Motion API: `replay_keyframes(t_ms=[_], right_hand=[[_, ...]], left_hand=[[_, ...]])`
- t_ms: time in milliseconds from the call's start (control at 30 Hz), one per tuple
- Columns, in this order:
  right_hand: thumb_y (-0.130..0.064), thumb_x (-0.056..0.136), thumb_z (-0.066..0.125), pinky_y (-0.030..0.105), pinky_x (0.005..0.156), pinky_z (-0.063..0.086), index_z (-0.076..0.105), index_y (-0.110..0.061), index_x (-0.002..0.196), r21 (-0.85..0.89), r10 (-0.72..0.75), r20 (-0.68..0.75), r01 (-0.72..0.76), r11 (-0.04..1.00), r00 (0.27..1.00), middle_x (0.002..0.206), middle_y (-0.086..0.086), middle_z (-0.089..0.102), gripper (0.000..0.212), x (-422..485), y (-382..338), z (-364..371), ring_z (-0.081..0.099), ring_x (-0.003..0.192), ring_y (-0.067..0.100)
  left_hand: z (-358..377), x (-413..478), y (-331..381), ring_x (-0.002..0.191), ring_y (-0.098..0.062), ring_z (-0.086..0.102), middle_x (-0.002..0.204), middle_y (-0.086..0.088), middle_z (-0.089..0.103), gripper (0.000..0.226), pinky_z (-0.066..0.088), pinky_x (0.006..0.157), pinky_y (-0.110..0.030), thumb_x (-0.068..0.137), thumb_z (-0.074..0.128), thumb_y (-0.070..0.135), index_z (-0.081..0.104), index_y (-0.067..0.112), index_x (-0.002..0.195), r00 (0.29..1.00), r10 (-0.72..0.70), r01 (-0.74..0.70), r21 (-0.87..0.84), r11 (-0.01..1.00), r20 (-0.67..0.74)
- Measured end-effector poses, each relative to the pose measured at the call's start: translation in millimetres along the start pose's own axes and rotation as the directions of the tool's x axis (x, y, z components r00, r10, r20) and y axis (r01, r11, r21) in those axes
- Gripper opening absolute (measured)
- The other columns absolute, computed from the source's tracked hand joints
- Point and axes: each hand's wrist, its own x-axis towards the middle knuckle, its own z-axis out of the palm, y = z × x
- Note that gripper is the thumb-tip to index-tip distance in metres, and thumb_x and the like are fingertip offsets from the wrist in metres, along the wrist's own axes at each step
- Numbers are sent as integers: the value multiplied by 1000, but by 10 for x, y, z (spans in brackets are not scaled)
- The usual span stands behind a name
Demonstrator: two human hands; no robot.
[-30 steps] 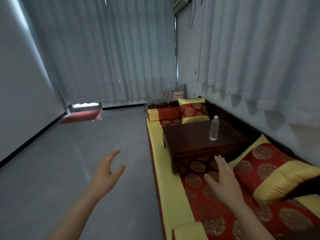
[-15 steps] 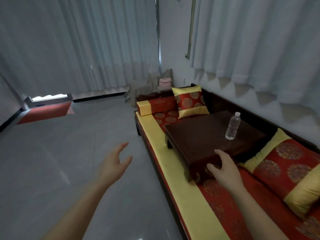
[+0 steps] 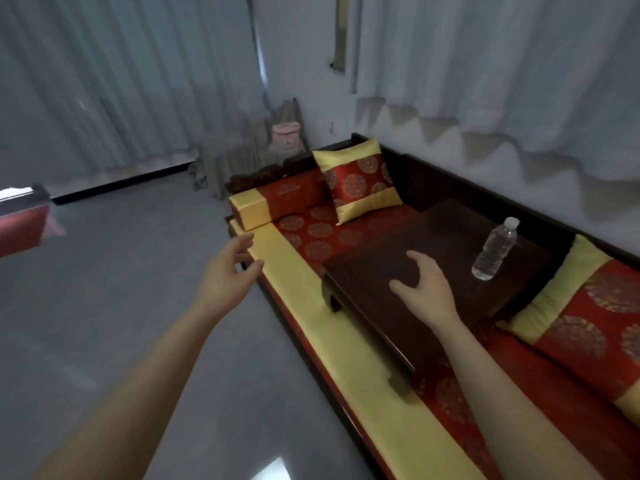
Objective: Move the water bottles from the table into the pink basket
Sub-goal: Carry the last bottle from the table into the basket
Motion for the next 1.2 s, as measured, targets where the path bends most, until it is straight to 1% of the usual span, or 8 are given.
replay_keyframes(t_ms=[200,267,400,567,733,867,1100,1200], right_hand=[[-30,71,80,25,97,34,45,-17,136,141,248,-230,-220,965,941,139,5,50,74,725,288,237,46,129,20],[-32,69,82,24,98,35,46,-18,135,216,331,-233,-284,934,914,139,3,51,77,729,343,313,47,128,17],[-35,67,84,26,100,36,49,-16,133,293,503,-368,-416,861,782,137,5,55,77,1045,641,281,48,128,18],[-38,66,84,25,100,35,48,-17,133,356,621,-430,-509,784,655,137,4,54,79,1131,989,120,47,130,18],[-40,64,84,26,101,38,50,-17,132,407,669,-508,-533,742,543,135,1,56,79,1377,1518,-112,49,127,16],[-41,65,83,30,104,40,47,-19,135,422,698,-487,-558,715,526,137,-1,54,82,1695,1990,-247,49,126,14],[-37,67,82,28,104,39,44,-18,137,439,724,-456,-576,689,518,141,-1,51,83,2147,2566,-375,46,129,14],[-38,67,82,26,103,37,44,-17,138,443,733,-455,-585,679,506,142,-1,50,83,2252,2741,-405,45,130,14]], left_hand=[[603,1538,-150,115,-15,57,130,2,59,48,49,91,-35,90,62,25,47,25,135,954,130,-117,-61,991,269],[760,1761,-168,110,-12,58,128,2,60,47,49,88,-28,90,63,25,48,27,134,930,154,-139,-68,988,335],[1585,2568,133,108,-11,58,127,0,62,48,47,94,-29,89,65,22,50,25,134,791,283,-253,-131,959,543],[2580,2761,674,109,-9,57,128,1,61,53,45,97,-27,85,69,21,50,23,135,607,406,-336,-243,910,683],[3667,2813,1377,105,-2,55,126,4,61,58,38,83,-12,80,74,24,51,24,133,436,546,-415,-378,827,716],[4496,2834,1842,108,-5,57,127,1,62,59,41,87,-18,78,76,24,53,21,132,347,576,-419,-428,801,740],[5589,2862,2311,116,-13,55,133,-2,57,66,46,96,-30,76,76,25,49,17,136,268,592,-500,-415,760,760],[5887,2853,2418,103,-17,58,117,-4,60,66,47,83,-27,72,80,26,53,14,132,226,578,-563,-379,735,784]])
